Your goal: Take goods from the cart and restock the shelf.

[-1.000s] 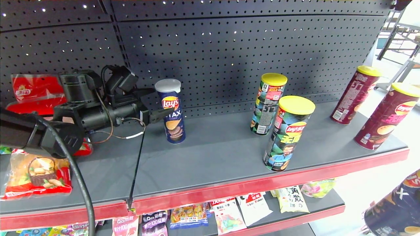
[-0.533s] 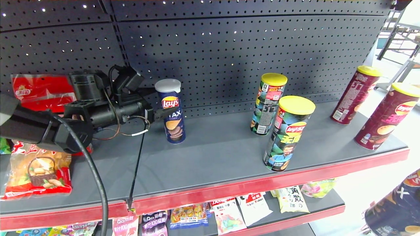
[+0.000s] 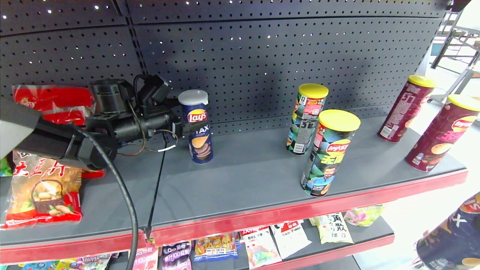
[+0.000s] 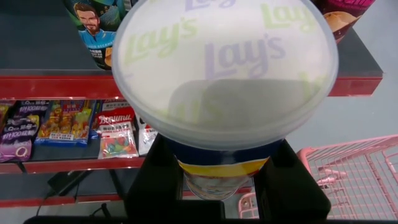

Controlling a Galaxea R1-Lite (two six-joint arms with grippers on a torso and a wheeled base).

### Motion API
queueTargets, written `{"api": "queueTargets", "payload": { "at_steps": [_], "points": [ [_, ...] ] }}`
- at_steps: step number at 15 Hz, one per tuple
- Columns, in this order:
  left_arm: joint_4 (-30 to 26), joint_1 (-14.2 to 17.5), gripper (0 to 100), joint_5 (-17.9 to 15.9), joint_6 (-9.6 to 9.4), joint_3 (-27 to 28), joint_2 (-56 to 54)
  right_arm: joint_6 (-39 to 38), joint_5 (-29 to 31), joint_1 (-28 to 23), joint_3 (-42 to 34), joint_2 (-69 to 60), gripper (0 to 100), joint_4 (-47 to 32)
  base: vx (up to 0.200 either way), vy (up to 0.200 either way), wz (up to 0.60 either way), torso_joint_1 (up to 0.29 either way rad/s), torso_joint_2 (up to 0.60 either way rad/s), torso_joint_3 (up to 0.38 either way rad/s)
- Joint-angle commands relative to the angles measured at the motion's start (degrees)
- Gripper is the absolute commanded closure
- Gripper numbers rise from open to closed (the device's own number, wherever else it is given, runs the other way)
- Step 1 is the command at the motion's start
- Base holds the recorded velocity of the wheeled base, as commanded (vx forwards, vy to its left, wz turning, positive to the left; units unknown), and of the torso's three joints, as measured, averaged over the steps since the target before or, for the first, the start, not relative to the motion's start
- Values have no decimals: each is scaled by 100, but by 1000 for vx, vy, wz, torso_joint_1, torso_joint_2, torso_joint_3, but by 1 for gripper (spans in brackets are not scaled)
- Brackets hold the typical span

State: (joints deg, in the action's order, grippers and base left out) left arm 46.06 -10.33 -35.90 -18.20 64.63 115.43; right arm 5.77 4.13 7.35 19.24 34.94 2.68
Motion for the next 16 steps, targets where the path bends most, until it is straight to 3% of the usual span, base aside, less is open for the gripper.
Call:
{"api": "queueTargets", "payload": {
  "at_steps": [1, 16],
  "points": [
    [0, 4, 0, -40, 1, -3, 6, 3, 0, 3, 1, 48, 100, 4, 0, 0, 0, 0, 0, 0],
    [0, -110, 0, 171, -8, 295, 260, -5, 0, 3, 1, 136, 100, 13, 0, 0, 0, 0, 0, 0]
  ]
}}
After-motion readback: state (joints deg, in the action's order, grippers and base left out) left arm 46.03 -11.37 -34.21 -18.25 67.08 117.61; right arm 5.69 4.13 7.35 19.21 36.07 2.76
